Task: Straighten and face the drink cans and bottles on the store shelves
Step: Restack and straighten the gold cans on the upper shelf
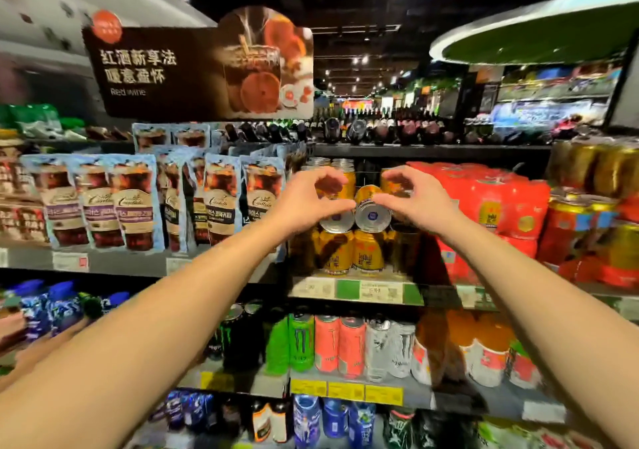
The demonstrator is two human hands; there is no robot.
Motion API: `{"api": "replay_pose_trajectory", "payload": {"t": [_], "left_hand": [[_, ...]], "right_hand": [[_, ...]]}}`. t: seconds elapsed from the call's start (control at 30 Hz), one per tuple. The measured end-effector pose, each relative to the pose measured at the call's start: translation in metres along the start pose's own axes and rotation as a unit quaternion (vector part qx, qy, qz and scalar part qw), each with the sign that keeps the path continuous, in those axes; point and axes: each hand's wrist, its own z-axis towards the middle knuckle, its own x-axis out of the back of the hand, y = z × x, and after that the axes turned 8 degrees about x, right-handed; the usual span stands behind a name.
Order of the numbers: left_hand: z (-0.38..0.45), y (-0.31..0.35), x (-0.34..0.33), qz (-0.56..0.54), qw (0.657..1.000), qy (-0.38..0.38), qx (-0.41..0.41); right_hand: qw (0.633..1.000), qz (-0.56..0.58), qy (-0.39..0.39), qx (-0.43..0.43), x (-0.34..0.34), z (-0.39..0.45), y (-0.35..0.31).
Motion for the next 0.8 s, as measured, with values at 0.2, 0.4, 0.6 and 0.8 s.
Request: {"api": "replay_pose_trajectory", "payload": {"t": [0.2, 0.4, 0.6, 0.8], "left_hand": [[0.052, 0.009, 0.01, 0.121, 0.99, -0.072, 0.031], [0.095, 0.009, 0.011, 0.227, 0.957, -0.15, 0.097], [0.119, 0.01, 0.004, 0.349, 0.903, -0.215, 0.127], [0.131, 0.006, 0.0, 0.368, 0.862, -0.309, 0.16]], "right_hand": [[0.977, -0.092, -0.194, -0.009, 0.016, 0.048, 0.018], [0.942, -0.12, -0.312, -0.031, 0.016, 0.079, 0.026], [0.907, -0.17, -0.382, -0.038, 0.011, 0.088, 0.025], [0.903, -0.142, -0.401, -0.067, 0.01, 0.093, 0.023]]}}
